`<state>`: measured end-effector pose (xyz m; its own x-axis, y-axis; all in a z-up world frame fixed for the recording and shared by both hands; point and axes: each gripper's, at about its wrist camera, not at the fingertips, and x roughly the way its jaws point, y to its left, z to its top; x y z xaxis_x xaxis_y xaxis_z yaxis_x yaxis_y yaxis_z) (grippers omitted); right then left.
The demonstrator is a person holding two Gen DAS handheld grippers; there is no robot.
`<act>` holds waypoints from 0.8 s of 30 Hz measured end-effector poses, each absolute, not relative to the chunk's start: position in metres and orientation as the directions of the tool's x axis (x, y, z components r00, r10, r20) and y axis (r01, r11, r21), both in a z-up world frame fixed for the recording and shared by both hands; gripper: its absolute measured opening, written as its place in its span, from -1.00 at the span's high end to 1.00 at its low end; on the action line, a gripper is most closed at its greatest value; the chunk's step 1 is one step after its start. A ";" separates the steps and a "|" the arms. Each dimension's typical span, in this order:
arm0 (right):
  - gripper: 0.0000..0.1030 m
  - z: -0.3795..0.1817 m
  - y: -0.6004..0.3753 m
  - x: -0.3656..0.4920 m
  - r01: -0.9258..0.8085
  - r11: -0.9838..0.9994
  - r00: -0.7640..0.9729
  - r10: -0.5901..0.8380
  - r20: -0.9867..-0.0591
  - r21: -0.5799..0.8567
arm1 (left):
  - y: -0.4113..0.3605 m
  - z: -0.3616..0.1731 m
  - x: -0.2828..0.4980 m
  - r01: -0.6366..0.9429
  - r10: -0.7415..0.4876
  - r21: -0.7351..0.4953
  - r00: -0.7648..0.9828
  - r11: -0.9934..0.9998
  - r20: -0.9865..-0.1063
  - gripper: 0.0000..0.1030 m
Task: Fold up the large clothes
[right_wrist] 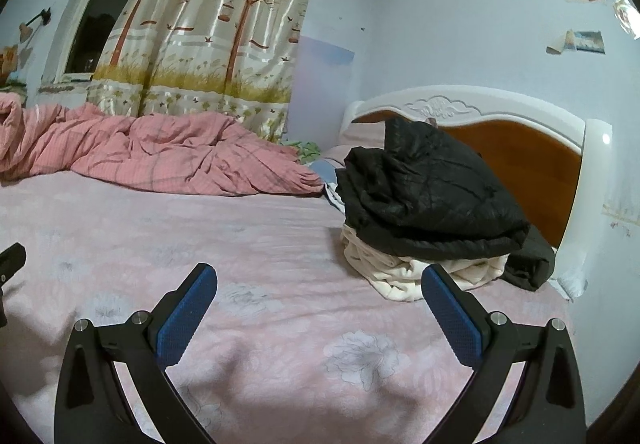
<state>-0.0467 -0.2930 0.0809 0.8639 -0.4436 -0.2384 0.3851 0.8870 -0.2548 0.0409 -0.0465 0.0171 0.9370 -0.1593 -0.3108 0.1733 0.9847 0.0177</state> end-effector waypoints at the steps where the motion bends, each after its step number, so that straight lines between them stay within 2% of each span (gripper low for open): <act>1: -1.00 0.080 -0.292 -0.046 0.384 0.886 0.863 -0.444 -0.239 -0.260 | -0.047 0.017 0.041 0.173 -0.159 0.019 0.937 0.985 -0.310 -1.00; 24: -1.00 0.078 -0.290 -0.046 0.388 0.885 0.859 -0.449 -0.247 -0.258 | -0.046 0.018 0.041 0.174 -0.160 0.016 0.936 0.985 -0.314 -1.00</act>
<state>-0.0461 -0.2896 0.0784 0.8588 -0.4488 -0.2471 0.3881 0.8848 -0.2580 0.0408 -0.0463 0.0177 0.9360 -0.1601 -0.3136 0.1739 0.9846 0.0164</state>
